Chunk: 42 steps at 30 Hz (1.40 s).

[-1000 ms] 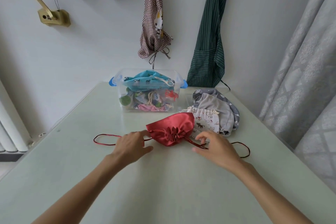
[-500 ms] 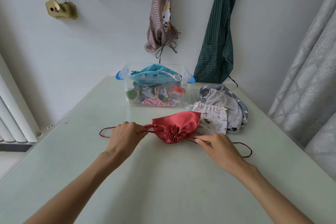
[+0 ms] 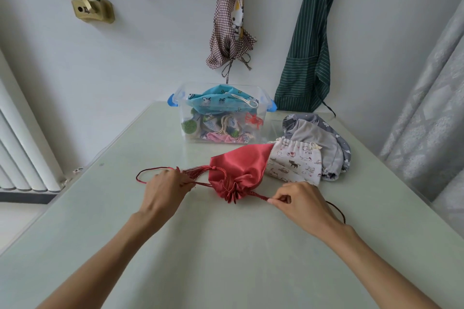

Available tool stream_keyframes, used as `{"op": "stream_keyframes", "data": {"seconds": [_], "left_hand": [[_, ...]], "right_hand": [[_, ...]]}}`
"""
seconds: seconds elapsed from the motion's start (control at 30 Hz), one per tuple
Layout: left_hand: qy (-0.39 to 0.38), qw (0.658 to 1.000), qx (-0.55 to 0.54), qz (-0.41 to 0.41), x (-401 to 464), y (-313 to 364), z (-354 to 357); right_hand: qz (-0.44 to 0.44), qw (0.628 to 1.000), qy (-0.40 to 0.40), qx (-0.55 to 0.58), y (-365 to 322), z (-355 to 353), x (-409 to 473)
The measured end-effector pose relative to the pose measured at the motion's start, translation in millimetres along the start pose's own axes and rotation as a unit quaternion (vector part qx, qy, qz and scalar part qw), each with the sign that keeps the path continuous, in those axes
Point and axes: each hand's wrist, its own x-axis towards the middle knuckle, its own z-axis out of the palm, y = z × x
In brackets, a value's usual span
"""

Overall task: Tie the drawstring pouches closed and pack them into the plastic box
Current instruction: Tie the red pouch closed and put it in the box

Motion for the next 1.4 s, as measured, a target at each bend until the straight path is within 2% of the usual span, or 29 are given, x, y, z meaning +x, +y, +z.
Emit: {"op": "stream_keyframes", "data": {"seconds": [0.27,0.43,0.53,0.57,0.63,0.7,0.77,0.83,0.93,1.2,1.3,1.4], "left_hand": [[0.023,0.998,0.036,-0.036,5.5,-1.2,-3.1],[-0.012,0.999,-0.036,-0.018,-4.3,0.7,-9.9],[0.004,0.998,-0.037,-0.059,-15.1,7.1,-17.5],[-0.008,0.996,-0.035,-0.083,-16.7,9.2,-20.4],[-0.081,0.988,-0.07,-0.11,-16.2,17.5,-22.9],[-0.17,0.962,-0.16,-0.141,-11.6,28.3,-20.8],[-0.202,0.918,-0.272,-0.206,-6.2,40.1,-17.3],[-0.173,0.887,-0.35,-0.248,-0.4,47.6,-10.9],[-0.105,0.872,-0.393,-0.271,4.3,49.5,-0.5],[0.042,0.837,-0.486,-0.247,-15.5,55.3,6.3],[0.057,0.812,-0.532,-0.233,-21.6,65.2,7.7],[0.048,0.799,-0.56,-0.216,-23.2,72.1,8.1]], "right_hand": [[-0.003,0.999,-0.033,-0.037,-1.8,-0.8,-1.6],[-0.013,0.997,-0.064,-0.036,-10.6,-9.3,-6.4],[0.007,0.998,-0.042,-0.035,-14.8,-15.1,-3.4],[0.02,0.999,-0.019,-0.026,-14.8,-15.9,0.4],[0.059,0.998,0.009,0.01,-12.7,-16.4,9.6],[0.086,0.995,-0.035,0.025,-14.1,-12.5,19.1],[0.094,0.991,-0.095,0.02,-17.1,-3.8,24.6],[0.097,0.989,-0.11,0.011,-20.4,3.1,27.7],[0.095,0.992,-0.082,-0.002,-23.4,8.1,29.1],[0.085,0.993,-0.003,0.084,-27.5,7.7,11.5],[0.089,0.995,-0.052,0.008,-36.2,12.7,3.4],[0.078,0.993,-0.054,-0.07,-41.4,16.2,3.2]]}}
